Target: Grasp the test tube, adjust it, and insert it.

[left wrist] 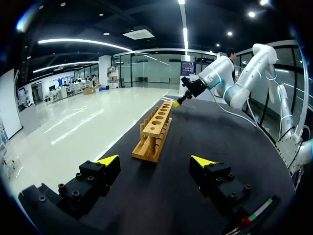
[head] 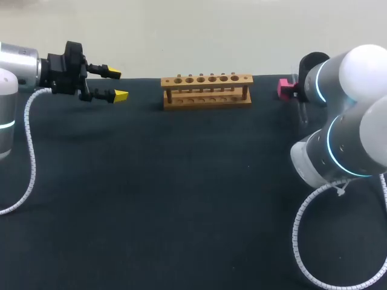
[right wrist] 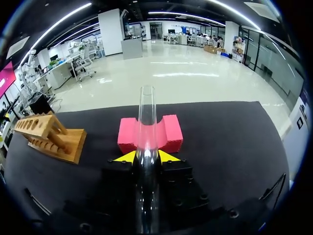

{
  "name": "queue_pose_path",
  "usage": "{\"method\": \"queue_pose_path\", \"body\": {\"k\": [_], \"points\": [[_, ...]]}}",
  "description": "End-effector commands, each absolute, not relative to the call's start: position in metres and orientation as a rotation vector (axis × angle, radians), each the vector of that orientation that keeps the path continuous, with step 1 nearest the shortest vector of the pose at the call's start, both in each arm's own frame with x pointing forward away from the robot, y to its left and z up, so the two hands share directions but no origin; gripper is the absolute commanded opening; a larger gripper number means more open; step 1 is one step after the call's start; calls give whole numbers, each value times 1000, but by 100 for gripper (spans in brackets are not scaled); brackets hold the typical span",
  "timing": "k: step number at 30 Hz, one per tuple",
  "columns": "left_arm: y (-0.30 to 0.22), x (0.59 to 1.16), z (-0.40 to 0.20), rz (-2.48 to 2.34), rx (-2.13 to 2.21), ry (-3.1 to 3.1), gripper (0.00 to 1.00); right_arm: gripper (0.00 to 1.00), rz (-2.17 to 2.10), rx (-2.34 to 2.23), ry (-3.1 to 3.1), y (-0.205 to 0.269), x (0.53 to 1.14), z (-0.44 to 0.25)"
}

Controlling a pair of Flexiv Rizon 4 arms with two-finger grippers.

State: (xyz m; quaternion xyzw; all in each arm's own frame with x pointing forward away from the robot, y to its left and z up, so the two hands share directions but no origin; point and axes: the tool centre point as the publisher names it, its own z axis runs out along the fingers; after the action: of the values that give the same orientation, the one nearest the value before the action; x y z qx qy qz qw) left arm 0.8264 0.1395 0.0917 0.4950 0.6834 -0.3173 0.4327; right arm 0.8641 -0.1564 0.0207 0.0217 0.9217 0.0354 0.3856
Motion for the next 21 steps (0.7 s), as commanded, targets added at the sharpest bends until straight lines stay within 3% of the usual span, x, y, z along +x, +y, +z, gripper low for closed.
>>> {"method": "queue_pose_path", "body": {"k": [1, 21], "points": [[140, 825, 91, -787, 1231, 1698, 100, 0, 66, 86, 2359, -152, 848, 37], [140, 825, 91, -787, 1231, 1698, 100, 0, 73, 167, 2335, -127, 798, 106]]}}
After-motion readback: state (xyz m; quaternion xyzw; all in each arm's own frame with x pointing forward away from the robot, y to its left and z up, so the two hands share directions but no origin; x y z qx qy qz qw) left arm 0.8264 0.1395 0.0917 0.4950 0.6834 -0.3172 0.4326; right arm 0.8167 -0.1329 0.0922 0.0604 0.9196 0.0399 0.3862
